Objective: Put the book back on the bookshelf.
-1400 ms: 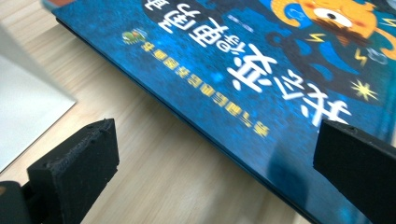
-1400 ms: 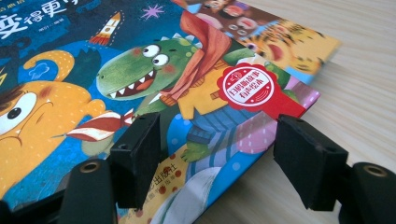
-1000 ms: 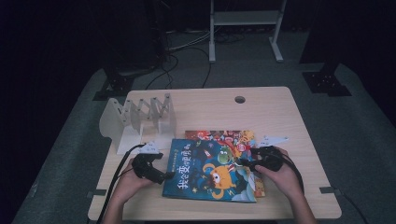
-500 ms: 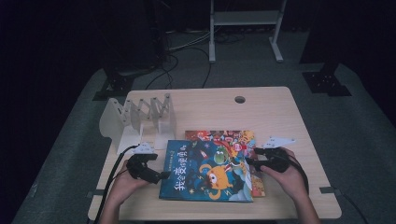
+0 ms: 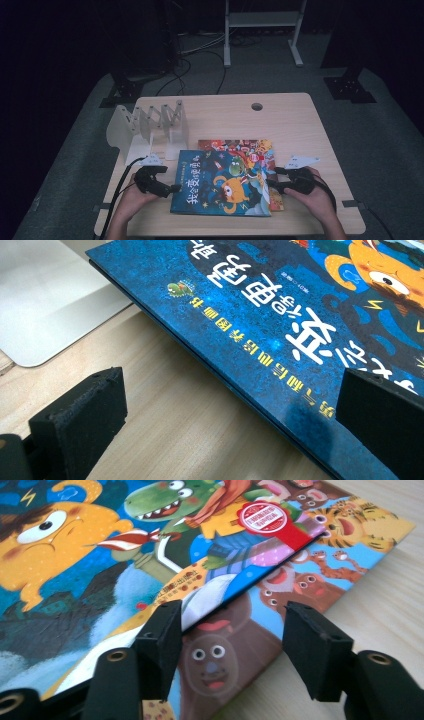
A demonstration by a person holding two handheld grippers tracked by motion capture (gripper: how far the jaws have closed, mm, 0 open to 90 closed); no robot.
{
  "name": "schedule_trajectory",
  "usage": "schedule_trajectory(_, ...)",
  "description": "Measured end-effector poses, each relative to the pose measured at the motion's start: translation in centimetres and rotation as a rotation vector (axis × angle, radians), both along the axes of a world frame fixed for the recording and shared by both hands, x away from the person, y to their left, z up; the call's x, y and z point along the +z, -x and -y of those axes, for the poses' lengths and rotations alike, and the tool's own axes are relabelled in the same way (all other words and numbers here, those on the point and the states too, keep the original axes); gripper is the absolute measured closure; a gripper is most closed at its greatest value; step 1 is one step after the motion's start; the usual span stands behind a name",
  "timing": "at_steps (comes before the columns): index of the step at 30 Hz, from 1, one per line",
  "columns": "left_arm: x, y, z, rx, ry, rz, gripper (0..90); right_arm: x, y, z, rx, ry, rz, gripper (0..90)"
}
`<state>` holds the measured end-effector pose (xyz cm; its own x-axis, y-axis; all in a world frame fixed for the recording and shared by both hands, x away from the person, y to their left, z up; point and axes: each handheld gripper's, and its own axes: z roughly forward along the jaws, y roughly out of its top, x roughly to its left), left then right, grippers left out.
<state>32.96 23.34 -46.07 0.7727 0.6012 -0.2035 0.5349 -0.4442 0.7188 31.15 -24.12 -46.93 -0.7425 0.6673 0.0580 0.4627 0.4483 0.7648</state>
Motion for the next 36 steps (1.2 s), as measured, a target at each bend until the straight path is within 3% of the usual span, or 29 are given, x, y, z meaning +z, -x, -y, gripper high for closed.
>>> schedule_trajectory(11, -0.4, -0.1, -0.2, 0.005, 0.002, -0.018, 0.0, 0.0, -0.7, -1.3, 0.041, 0.0, -0.004, 39.4)
schedule_trajectory(23, -1.0, -0.1, -0.9, 0.009, 0.042, -0.084, 0.0, 0.0, -1.2, -3.1, 0.075, 0.026, 0.01, 39.6)
schedule_trajectory(31, -1.5, -0.1, -0.5, -0.029, 0.076, -0.135, 0.0, 0.0, -1.2, -3.4, 0.08, 0.027, 0.011, 42.5)
schedule_trajectory(36, -1.2, 0.0, -0.4, -0.044, 0.059, -0.135, 0.0, 0.1, -1.0, -3.4, 0.087, 0.032, 0.016, 45.3)
